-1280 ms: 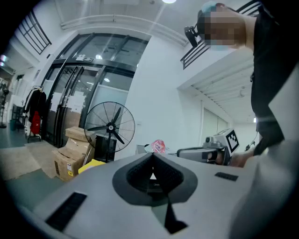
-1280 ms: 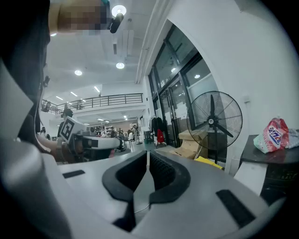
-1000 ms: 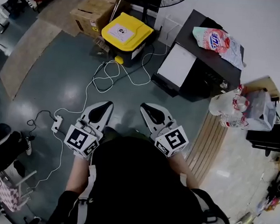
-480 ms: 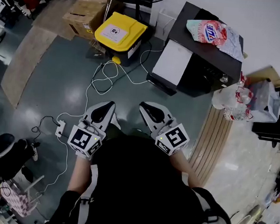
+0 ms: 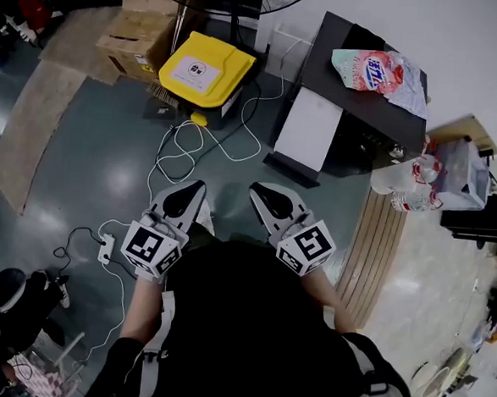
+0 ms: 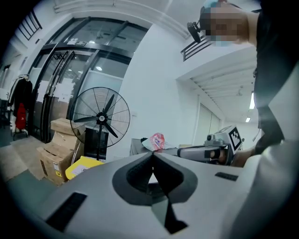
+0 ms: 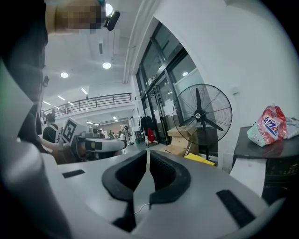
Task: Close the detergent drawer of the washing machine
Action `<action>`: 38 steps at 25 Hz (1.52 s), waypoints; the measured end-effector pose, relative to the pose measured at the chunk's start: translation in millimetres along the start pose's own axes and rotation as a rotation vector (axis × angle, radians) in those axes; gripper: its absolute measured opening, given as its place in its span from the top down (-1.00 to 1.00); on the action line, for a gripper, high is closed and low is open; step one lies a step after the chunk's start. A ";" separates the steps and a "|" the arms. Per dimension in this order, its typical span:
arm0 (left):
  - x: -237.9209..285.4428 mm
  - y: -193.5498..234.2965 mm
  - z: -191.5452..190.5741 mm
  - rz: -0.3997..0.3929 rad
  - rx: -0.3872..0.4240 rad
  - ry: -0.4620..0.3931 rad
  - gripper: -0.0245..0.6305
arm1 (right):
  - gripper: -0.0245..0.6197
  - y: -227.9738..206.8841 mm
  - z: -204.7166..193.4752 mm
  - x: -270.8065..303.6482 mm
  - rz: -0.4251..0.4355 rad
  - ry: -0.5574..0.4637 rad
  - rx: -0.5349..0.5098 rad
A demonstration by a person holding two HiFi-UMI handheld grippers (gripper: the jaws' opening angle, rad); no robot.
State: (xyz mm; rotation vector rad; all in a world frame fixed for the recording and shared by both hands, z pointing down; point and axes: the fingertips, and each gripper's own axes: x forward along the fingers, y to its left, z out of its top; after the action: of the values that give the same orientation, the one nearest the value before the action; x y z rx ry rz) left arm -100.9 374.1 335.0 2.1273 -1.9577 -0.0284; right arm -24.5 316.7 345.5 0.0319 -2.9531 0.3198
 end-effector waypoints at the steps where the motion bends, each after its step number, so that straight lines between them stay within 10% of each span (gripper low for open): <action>1: 2.4 11.0 2.2 -0.010 -0.006 0.000 0.89 | 0.82 -2.4 2.5 9.2 -0.008 0.004 0.002; 20: 71.8 147.6 5.8 -0.306 -0.026 0.089 0.89 | 0.82 -58.5 12.7 130.1 -0.293 0.050 0.066; 38: 177.7 88.5 -31.7 -0.549 -0.009 0.265 0.89 | 0.82 -148.0 -17.2 39.6 -0.540 0.075 0.157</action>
State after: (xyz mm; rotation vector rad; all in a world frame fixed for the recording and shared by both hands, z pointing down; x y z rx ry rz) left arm -164.6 198.9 410.3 2.4462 -1.1896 0.1375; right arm -54.8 175.7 400.1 0.7967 -2.6962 0.4525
